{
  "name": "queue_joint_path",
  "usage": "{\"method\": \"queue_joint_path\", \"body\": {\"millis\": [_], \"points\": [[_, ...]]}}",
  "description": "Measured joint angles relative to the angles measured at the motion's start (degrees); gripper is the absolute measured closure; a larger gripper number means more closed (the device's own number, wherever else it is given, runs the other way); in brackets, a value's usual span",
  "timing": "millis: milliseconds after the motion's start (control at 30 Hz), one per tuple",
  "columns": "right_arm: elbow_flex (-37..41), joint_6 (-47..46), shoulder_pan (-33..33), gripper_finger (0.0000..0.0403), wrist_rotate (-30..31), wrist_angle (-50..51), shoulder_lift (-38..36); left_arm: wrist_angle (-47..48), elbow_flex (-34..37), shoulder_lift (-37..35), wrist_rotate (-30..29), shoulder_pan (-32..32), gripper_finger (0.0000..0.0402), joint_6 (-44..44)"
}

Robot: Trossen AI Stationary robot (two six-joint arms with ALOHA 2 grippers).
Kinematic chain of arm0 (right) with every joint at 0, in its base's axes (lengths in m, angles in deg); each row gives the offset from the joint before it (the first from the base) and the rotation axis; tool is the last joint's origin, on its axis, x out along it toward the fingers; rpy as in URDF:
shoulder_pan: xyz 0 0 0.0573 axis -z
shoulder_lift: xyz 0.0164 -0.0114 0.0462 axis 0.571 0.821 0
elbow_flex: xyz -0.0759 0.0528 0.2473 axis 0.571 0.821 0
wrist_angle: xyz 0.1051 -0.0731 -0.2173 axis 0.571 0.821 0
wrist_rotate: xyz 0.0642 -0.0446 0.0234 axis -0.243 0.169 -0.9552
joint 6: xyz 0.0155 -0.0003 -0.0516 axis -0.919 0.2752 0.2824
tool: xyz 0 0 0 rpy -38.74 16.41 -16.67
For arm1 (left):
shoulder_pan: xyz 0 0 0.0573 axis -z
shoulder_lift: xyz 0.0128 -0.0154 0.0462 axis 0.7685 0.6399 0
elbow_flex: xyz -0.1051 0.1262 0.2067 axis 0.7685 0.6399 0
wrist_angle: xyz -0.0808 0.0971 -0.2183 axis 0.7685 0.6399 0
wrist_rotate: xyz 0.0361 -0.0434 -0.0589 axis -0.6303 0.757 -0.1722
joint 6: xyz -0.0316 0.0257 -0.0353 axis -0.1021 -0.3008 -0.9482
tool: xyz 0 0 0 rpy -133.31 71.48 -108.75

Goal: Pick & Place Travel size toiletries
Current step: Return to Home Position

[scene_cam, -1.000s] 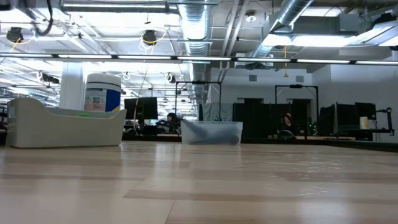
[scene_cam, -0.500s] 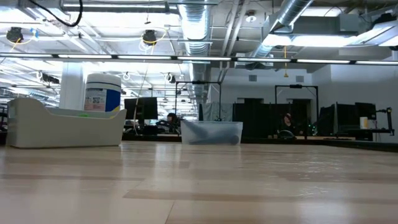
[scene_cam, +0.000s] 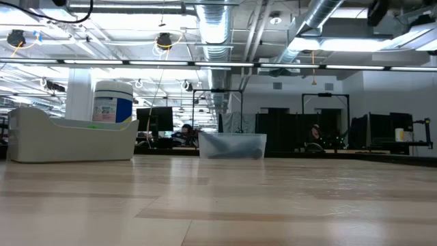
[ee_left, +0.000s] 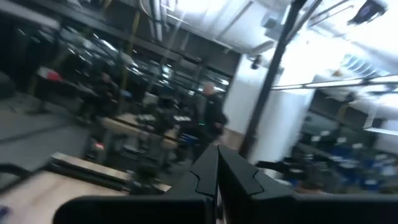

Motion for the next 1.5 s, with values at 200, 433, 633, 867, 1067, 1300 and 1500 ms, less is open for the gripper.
{"method": "queue_joint_path", "body": {"millis": [200, 433, 633, 867, 1067, 1300, 1500], "points": [[11.68, -5.1, 0.0, 0.0402, 1.4, -7.97, -6.89, 1.71, -0.01, -1.78, -1.98, 0.0, 0.0401, 2.96], [19.09, -7.07, -0.13, 0.0403, 1.75, -11.2, -12.29, 2.03, 3.63, -1.8, -2.46, 0.02, 0.0401, -0.44], [22.91, -6.8, -0.15, 0.0403, 1.74, -14.89, -12.72, -1.45, 13.09, -1.88, -2.46, 0.04, 0.0401, -6.62], [27.56, -6.49, -0.15, 0.0403, 1.52, -14.68, -12.72, -12.13, 25.51, -1.93, -1.86, 0.04, 0.0401, -9.54], [27.6, -6.45, -0.17, 0.0403, 0.63, -12.0, -12.38, -16.85, 30.87, -1.93, 4.6, 0.07, 0.0401, -9.38], [27.6, -9.45, -0.2, 0.0403, -0.12, -9.36, -12.39, -16.81, 33.91, -1.42, 2.89, 0.07, 0.0401, -6.55], [27.63, -9.58, -0.45, 0.0403, 0.07, -9.26, -12.39, -17.14, 33.92, -1.12, 2.38, 0.07, 0.0398, -6.33]]}}
